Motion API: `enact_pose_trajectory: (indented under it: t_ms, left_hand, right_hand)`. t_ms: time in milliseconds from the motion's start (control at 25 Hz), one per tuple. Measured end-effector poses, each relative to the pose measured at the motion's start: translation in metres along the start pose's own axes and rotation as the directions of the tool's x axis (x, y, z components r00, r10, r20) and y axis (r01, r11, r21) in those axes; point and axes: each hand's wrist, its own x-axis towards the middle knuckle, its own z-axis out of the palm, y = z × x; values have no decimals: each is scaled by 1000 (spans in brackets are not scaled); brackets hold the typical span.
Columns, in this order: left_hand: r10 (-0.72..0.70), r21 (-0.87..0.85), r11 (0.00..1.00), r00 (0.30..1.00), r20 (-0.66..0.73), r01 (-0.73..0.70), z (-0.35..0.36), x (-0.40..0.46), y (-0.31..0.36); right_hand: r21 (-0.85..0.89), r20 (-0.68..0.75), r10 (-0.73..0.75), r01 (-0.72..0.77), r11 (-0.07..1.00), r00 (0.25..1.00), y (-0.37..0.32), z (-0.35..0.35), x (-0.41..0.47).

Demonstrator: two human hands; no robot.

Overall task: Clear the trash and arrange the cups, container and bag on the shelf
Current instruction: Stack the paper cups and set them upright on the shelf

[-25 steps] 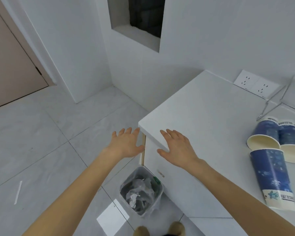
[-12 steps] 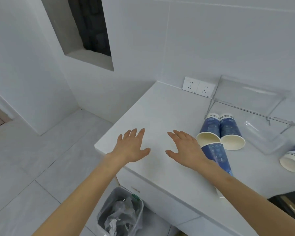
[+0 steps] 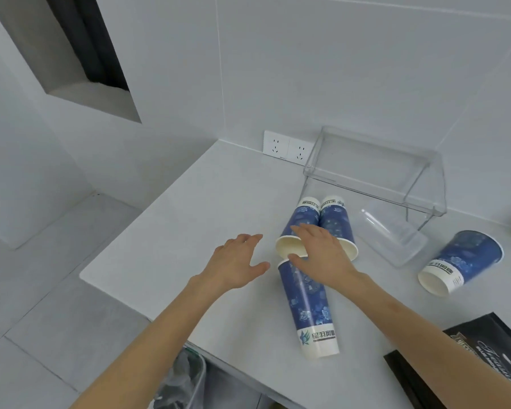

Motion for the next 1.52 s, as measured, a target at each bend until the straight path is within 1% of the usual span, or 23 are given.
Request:
enact_pose_trajectory:
  t_ms: [80, 200, 280, 400, 520, 640, 840, 1040, 1240, 1320, 1400, 1520]
  left_hand:
    - [1, -48, 999, 1000, -8, -1, 11, 8, 10]
    - [21, -140, 990, 998, -51, -28, 25, 16, 19]
    - [19, -198, 980, 998, -63, -31, 33, 20, 23]
    - [-6, -238, 971, 997, -74, -12, 43, 25, 25]
    - [-5, -275, 962, 999, -51, -9, 47, 33, 22]
    - [32, -360, 932, 999, -6, -32, 48, 42, 18]
    - [90, -401, 912, 996, 7, -79, 45, 48, 6]
    - [126, -306, 943, 992, -27, -128, 28, 43, -14]
    - [216, -249, 937, 967, -137, -245, -15, 39, -25]
    - [269, -150, 943, 945, -186, -298, -29, 35, -29]
    - [338, -15, 937, 915, -221, -350, -39, 30, -31]
    - [454, 137, 890, 823, -341, -435, -48, 22, -34]
  right_hand:
    - [-25, -1, 25, -25, 999, 1000, 13, -1, 6]
    - [-3, -15, 61, -61, 998, 998, 24, -2, 15]
    - [5, -13, 65, -65, 998, 998, 30, -2, 21]
    - [-2, 18, 49, -49, 999, 999, 34, -1, 29]
    - [-7, 47, 39, -39, 999, 998, 34, 3, 36]
    - [22, 27, 56, -56, 998, 998, 33, 5, 41]
    - [33, 3, 69, -69, 997, 998, 29, 9, 45]
    - [24, -39, 73, -72, 997, 997, 23, 5, 45]
    - [118, -175, 132, -112, 987, 976, 21, -12, 44]
    - [156, -213, 151, -120, 981, 965, 21, -17, 47]
    - [213, -250, 171, -118, 970, 953, 21, -22, 50]
    - [330, -291, 243, -142, 933, 925, 26, -25, 54]
